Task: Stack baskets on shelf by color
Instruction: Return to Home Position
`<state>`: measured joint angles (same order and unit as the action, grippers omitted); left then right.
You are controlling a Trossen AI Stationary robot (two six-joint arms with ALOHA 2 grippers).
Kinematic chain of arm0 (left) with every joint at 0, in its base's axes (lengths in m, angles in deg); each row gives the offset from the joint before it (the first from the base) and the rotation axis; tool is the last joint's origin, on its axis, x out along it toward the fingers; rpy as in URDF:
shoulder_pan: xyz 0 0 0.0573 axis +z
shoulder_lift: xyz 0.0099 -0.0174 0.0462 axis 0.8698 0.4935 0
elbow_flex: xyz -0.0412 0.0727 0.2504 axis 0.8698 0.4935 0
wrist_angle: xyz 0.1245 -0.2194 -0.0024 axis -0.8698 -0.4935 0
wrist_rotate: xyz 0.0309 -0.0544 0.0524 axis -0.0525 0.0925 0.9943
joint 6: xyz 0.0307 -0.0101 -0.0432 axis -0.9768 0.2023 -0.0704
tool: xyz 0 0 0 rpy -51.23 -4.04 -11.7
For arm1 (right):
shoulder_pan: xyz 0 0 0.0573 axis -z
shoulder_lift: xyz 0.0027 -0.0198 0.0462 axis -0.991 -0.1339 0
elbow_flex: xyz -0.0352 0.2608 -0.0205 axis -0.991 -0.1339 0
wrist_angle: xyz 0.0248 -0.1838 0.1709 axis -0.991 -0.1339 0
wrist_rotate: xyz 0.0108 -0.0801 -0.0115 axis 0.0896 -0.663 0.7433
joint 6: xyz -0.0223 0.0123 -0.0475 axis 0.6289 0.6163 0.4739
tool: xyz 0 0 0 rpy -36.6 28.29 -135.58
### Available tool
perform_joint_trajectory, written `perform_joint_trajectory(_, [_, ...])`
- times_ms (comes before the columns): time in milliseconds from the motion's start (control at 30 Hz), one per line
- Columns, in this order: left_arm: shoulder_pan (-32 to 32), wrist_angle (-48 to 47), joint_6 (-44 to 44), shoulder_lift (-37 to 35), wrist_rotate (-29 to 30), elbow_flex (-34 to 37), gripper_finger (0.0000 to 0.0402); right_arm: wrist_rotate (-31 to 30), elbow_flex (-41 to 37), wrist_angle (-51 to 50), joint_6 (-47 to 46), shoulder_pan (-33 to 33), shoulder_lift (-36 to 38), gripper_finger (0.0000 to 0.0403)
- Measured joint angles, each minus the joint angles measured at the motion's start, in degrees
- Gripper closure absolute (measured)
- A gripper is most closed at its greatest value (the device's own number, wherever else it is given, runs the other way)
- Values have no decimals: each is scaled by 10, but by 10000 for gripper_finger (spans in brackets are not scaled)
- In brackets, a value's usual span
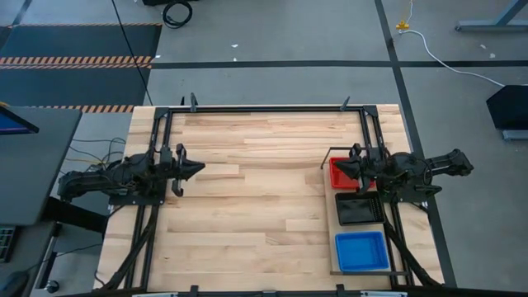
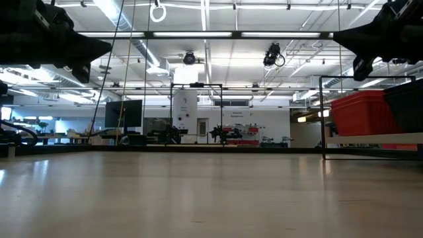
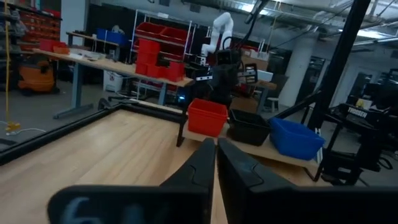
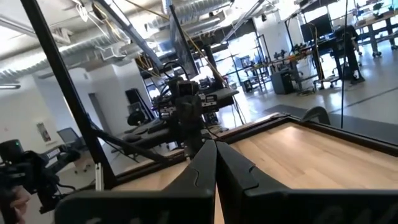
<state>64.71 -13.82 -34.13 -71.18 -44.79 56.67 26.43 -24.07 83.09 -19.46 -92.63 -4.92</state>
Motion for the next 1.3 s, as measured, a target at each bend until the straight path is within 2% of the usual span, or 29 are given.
perform_joint_trajectory(233, [0, 0, 3, 0, 0, 0, 359, 0, 0, 0, -12, 0, 0, 394])
perform_joint_trajectory(667, [0, 0, 3, 0, 0, 0, 374, 1, 0, 1, -12, 0, 0, 394])
perform_joint_trajectory(1033, [0, 0, 3, 0, 0, 0, 361, 1, 0, 1, -13, 0, 0, 394])
perform_joint_trajectory(1300, [0, 0, 3, 0, 0, 0, 371, 1, 0, 1, -13, 0, 0, 394])
